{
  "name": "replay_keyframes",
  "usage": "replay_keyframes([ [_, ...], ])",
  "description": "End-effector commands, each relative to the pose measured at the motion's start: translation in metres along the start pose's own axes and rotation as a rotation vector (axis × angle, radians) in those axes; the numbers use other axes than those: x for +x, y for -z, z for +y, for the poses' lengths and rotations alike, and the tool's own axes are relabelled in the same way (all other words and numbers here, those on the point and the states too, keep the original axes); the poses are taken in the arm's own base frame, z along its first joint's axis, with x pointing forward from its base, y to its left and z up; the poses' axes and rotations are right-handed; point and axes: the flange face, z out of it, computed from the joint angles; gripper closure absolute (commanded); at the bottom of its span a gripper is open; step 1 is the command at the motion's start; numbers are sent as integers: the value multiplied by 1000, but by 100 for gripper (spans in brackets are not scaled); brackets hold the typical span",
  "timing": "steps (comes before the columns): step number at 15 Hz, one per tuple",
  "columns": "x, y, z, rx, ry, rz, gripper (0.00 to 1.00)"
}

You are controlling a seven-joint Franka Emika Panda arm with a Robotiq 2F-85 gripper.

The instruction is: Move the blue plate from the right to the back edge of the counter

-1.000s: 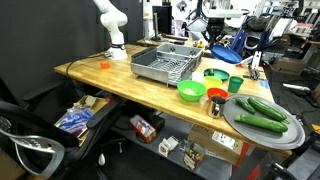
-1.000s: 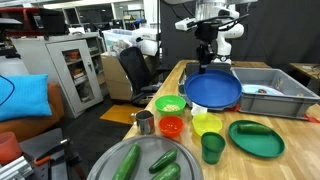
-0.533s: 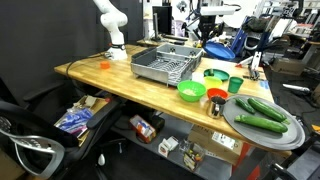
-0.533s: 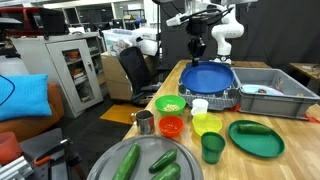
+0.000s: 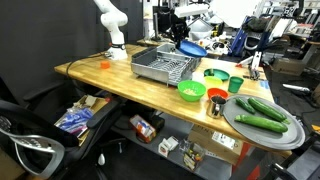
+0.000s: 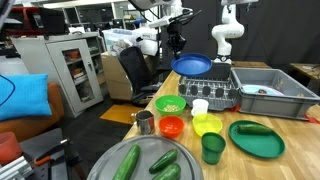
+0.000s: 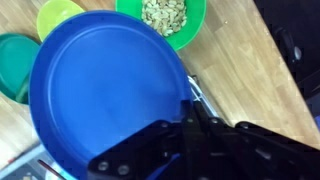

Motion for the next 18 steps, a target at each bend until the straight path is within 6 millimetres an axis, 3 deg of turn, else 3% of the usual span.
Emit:
replay_keyframes([
  [1,8,11,-27,3,198,-8,99],
  [4,4,16,-36,21,164,20,95],
  [11,3,16,-37,31,175,22,99],
  [15,-10,39,-100,87,333,52,99],
  [18,-27,42,-152,164,468,38,99],
])
